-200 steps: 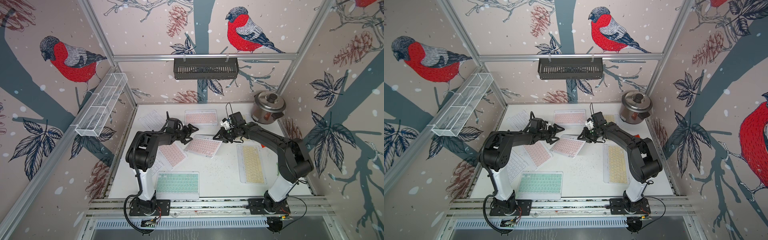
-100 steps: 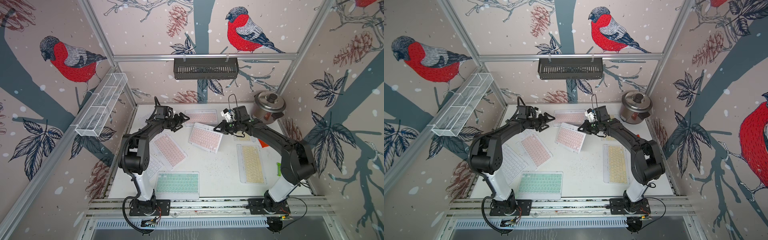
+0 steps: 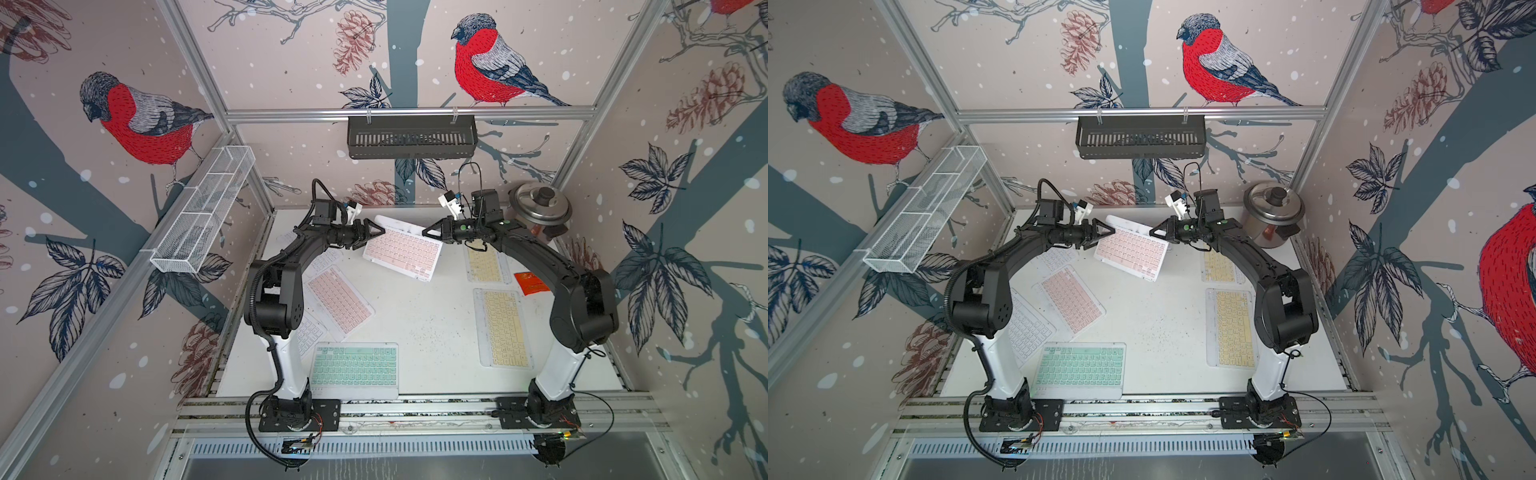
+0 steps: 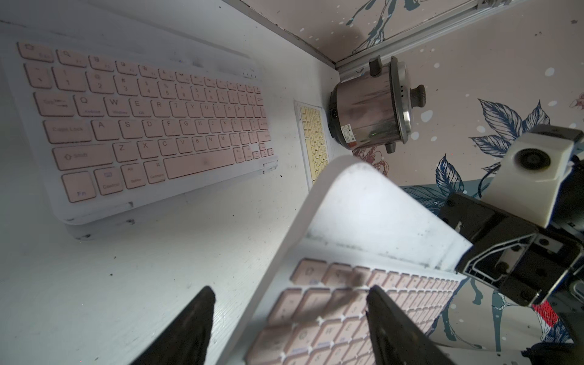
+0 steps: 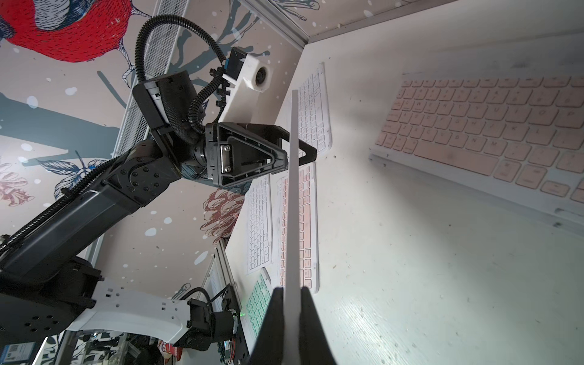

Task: Stack the numeric keypads
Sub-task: Pick up the numeric keypad from the center of the board, then place the numeric keypad at the numeric keypad.

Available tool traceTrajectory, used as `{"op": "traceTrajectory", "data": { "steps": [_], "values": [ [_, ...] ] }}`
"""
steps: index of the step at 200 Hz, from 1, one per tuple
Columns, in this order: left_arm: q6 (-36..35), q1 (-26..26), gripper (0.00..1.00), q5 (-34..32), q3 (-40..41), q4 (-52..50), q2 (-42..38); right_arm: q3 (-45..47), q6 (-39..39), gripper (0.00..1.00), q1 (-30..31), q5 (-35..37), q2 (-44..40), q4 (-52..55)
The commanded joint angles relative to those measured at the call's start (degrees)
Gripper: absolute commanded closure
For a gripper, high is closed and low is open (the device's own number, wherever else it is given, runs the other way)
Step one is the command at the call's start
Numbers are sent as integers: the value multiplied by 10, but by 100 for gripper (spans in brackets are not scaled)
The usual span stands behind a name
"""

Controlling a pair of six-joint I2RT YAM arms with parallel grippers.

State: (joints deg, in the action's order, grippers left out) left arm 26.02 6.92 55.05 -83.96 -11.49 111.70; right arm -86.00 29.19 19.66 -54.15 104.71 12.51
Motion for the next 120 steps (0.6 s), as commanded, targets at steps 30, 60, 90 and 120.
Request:
{"op": "traceTrajectory", "data": {
  "steps": [30, 60, 90, 120],
  "values": [
    [-10, 1, 57, 68, 58, 48, -33, -50, -45, 93, -26, -76, 56, -30],
    [21, 1, 69, 90, 110, 113, -59, -87, -64, 90, -34, -112, 111, -26],
    [35, 12, 75, 103, 137, 147, -70, -113, -66, 90, -35, -130, 154, -33],
    [68, 24, 90, 109, 161, 193, -70, -141, -65, 72, -43, -127, 195, -27]
  ]
}}
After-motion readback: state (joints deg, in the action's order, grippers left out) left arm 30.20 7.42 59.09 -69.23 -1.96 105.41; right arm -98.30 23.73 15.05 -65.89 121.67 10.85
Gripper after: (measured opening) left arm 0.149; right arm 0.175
